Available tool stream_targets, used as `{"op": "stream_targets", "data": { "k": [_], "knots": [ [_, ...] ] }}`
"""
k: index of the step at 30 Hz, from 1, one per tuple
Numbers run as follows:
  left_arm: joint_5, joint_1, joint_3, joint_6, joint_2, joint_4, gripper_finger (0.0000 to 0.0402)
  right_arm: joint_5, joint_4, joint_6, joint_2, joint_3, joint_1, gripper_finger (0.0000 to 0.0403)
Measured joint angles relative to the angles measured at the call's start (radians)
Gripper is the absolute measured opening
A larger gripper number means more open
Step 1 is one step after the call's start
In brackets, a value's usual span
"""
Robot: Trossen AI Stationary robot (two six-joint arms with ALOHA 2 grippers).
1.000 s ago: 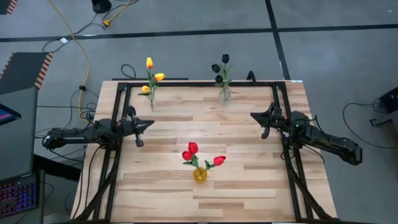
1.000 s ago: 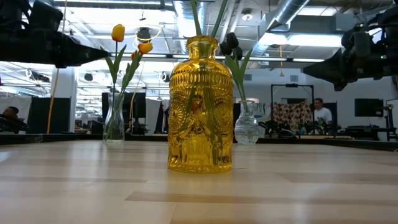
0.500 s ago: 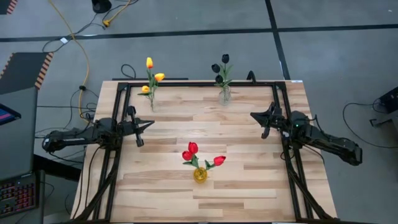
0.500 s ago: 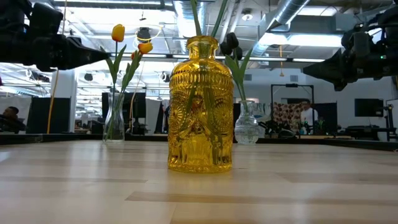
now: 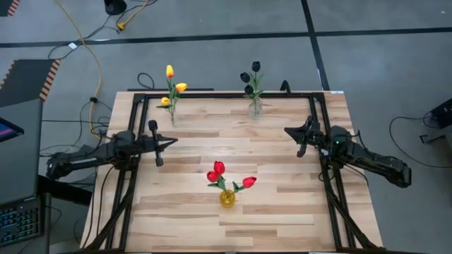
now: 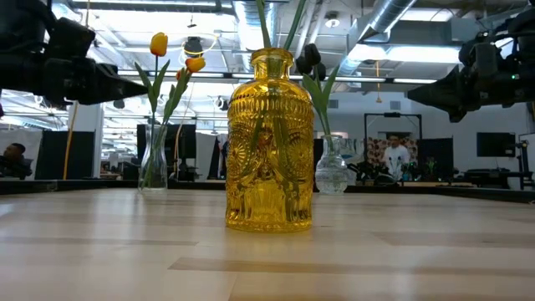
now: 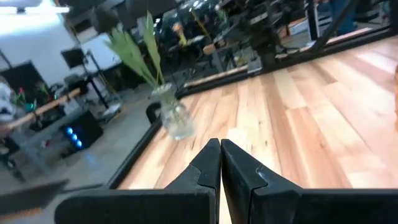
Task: Sort flowers into vase by color
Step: Return to Home Position
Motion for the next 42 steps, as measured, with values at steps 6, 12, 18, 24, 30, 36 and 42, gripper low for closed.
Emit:
{"op": "stream_targets", "data": {
  "k": [6,12,18,24,30,36,42],
  "knots": [
    [-0.006,0.000,0.000,-0.062,0.065,-0.001,0.0000,0.000,0.000,0.000,0.000,0.000,0.000,0.0039],
    [-0.006,0.000,0.000,-0.137,0.108,0.000,0.0000,0.000,0.000,0.000,0.000,0.000,0.000,0.0039],
    [-0.007,0.000,-0.001,-0.138,0.110,-0.001,0.0000,-0.001,0.000,0.000,0.000,0.000,0.000,0.0039],
    [-0.007,0.000,-0.001,-0.138,0.109,0.000,0.0000,0.000,0.000,0.000,0.000,0.000,0.000,0.0039],
    [-0.008,0.000,-0.001,-0.138,0.087,-0.001,0.0000,0.000,0.000,0.000,0.000,0.000,0.000,0.0039],
    [-0.008,0.000,-0.001,-0.138,0.015,0.000,0.0000,0.000,0.000,0.000,0.000,0.000,0.000,0.0039],
    [-0.009,0.000,-0.001,-0.138,-0.073,0.000,0.0000,0.000,0.000,0.000,0.000,0.000,0.000,0.0039]
  ]
}}
